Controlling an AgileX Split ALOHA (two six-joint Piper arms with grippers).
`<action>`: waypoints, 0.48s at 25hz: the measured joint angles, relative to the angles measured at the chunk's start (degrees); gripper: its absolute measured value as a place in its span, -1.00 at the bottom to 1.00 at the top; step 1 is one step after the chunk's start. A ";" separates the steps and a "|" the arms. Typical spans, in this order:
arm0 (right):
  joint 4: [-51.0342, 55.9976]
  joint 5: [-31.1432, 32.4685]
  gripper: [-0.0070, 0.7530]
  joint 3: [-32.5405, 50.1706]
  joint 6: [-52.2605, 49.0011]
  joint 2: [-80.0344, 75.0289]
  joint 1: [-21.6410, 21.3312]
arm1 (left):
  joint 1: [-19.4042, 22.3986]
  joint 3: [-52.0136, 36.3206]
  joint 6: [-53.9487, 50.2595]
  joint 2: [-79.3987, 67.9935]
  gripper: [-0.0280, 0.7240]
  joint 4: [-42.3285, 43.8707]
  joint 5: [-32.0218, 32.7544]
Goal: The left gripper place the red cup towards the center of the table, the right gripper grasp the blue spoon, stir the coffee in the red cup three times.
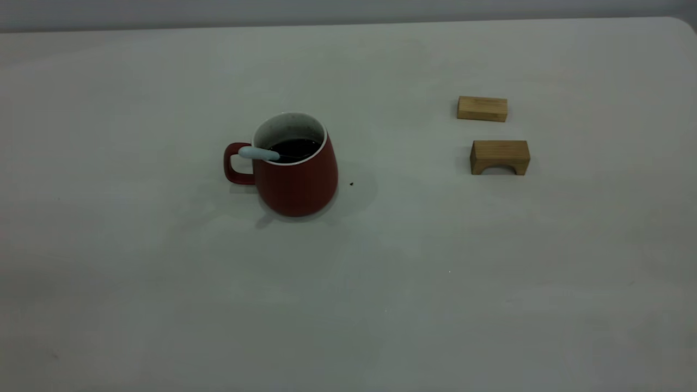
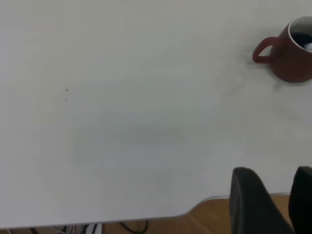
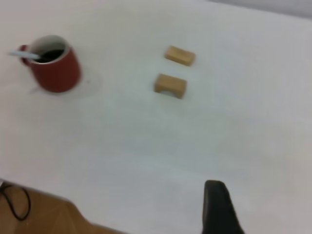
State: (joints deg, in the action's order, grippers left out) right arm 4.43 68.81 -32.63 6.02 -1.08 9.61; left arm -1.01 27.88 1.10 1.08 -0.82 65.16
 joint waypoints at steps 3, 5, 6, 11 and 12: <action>-0.61 -2.61 0.32 2.33 -0.58 0.00 -2.45 | 0.00 0.00 0.00 0.00 -0.21 0.00 0.00; -1.22 -4.21 0.32 3.94 -0.69 0.00 -3.87 | 0.00 0.00 0.00 0.00 -0.21 0.00 0.00; -1.42 -4.27 0.32 4.68 -0.81 0.00 -4.41 | 0.00 0.00 0.00 0.00 -0.21 0.00 0.00; -1.53 -4.06 0.32 5.70 -0.81 0.00 -4.84 | 0.00 0.00 0.05 0.00 -0.21 0.00 0.00; -1.53 -4.06 0.32 5.70 -0.81 0.00 -4.89 | 0.00 0.00 0.05 0.00 -0.21 0.00 0.00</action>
State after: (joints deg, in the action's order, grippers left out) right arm 2.90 64.75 -26.93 5.22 -1.08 4.72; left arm -1.01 27.88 1.15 1.08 -0.82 65.16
